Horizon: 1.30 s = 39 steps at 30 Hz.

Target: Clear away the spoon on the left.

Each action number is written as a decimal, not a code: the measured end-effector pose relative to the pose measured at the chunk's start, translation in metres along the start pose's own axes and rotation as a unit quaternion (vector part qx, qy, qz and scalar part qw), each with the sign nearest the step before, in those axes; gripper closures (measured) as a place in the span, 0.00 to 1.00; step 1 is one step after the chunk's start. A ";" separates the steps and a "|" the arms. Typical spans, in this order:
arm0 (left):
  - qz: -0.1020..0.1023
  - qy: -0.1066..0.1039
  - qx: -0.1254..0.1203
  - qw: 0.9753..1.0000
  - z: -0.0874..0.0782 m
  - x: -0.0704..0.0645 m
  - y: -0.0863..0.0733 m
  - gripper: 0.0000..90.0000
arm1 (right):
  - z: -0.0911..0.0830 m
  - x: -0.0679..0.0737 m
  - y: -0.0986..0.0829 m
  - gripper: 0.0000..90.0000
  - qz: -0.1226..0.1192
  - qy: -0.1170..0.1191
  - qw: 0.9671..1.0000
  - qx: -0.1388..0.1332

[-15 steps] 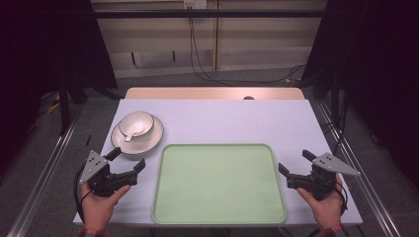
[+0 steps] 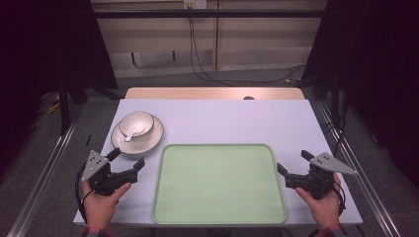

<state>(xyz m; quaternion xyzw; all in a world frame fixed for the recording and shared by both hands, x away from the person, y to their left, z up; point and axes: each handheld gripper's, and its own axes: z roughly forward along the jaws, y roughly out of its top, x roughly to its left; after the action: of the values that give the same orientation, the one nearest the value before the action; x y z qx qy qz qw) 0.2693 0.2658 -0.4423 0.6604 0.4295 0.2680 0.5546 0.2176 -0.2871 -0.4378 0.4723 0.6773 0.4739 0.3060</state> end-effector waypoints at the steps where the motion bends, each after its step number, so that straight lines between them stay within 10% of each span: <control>1: 0.000 0.000 0.000 1.000 0.000 0.000 0.000 0.06 | 0.000 0.001 0.000 0.04 -0.001 -0.001 1.000 0.000; 39: -0.009 0.084 0.025 0.996 0.051 0.042 0.003 0.21 | 0.001 0.006 0.002 0.04 -0.021 0.008 1.000 -0.008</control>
<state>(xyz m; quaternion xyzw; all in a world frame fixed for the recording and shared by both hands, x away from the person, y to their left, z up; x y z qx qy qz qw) 0.3328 0.2769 -0.4571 0.6452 0.4868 0.3071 0.5025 0.2172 -0.2811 -0.4367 0.4517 0.6858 0.4761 0.3146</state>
